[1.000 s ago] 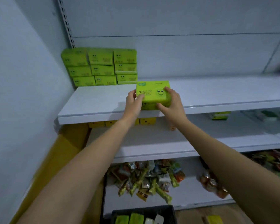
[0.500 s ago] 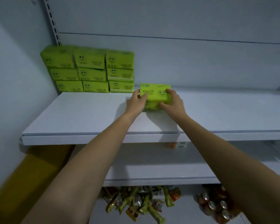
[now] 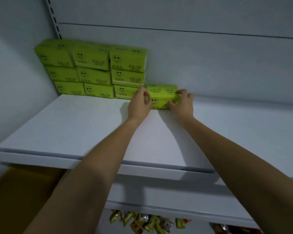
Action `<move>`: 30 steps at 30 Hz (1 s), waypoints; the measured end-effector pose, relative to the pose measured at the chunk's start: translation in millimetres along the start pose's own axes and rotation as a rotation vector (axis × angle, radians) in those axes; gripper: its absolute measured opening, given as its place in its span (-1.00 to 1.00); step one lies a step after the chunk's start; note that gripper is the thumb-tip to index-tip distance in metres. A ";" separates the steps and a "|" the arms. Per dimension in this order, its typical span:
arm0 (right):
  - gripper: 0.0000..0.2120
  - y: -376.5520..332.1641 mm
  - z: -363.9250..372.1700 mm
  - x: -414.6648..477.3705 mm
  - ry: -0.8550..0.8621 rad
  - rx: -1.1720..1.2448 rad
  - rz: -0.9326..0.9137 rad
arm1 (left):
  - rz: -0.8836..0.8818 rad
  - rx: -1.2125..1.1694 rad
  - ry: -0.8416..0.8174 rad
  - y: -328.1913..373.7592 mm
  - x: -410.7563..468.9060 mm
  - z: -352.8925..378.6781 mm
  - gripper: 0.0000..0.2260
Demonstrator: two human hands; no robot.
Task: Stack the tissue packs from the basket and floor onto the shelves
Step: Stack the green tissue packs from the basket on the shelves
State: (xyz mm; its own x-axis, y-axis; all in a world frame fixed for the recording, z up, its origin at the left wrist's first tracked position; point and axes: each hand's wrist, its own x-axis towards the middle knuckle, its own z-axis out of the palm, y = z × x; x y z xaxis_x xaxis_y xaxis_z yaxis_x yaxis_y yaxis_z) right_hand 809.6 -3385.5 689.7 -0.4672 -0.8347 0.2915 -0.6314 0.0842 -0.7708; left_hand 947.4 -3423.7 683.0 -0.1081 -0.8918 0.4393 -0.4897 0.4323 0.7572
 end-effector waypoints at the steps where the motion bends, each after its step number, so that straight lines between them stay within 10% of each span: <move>1: -0.56 -1.4 2.0 2.0 -0.013 0.011 0.015 | 0.033 0.023 -0.037 -0.3 0.8 0.2 -0.93; 10: -0.40 -13.9 -3.5 -0.3 -0.296 0.064 0.075 | -0.030 0.209 -0.311 6.5 -4.9 -14.6 -0.65; 30: -0.49 -41.3 -8.3 -201.7 -0.068 -0.313 -0.312 | 0.352 0.101 -0.356 -20.1 -164.6 -122.6 -0.58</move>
State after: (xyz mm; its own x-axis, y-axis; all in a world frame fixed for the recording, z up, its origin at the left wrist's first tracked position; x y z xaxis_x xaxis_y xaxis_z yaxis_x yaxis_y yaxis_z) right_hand 924.7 -3216.1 667.4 -0.1899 -0.8792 0.4369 -0.8976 -0.0248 -0.4401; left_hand 1081.1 -3269.2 654.8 -0.5609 -0.6924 0.4538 -0.4503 0.7151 0.5346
